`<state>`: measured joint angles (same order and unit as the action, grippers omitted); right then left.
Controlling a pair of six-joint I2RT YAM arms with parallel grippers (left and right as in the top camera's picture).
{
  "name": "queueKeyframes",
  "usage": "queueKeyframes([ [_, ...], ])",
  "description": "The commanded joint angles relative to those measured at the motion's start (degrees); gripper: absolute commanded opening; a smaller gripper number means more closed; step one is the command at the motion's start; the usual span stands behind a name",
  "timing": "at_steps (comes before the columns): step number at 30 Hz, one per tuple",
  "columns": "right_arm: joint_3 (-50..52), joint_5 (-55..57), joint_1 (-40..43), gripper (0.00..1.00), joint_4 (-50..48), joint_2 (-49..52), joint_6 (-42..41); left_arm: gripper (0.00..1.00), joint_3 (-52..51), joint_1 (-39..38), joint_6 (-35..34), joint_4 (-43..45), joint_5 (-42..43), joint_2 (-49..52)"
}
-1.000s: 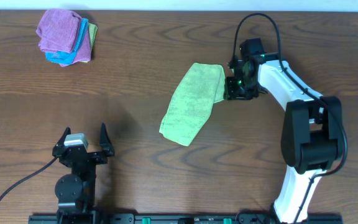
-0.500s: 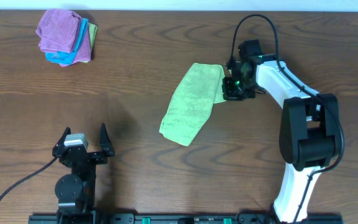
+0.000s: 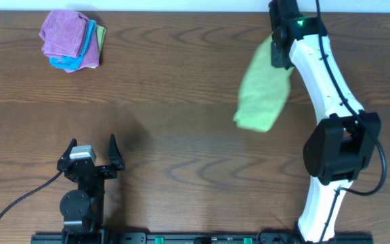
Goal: Fold the cloth
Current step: 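Drag the hanging green cloth across the table toward the left arm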
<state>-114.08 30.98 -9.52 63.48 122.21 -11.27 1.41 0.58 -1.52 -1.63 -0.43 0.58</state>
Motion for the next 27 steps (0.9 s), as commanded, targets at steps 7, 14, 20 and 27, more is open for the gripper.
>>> queueKeyframes([
  [7,-4.79,9.53,-7.54,0.01,-1.14,-0.28,3.3,0.95,-1.14,-0.22,-0.2,-2.64,-1.2,-0.33],
  [14,-6.64,-57.07,-21.07,0.01,4.02,-0.28,30.16,0.95,-1.14,-0.22,-0.2,-2.64,-1.2,-0.33],
  [20,-6.64,-49.96,-23.41,0.99,7.52,-0.33,34.53,0.95,-1.14,-0.22,-0.2,-2.64,-1.2,-0.33],
  [27,-6.43,-41.07,-19.98,0.99,6.27,-0.24,25.44,0.95,-1.14,-0.22,-0.2,-2.64,-1.2,-0.33],
])
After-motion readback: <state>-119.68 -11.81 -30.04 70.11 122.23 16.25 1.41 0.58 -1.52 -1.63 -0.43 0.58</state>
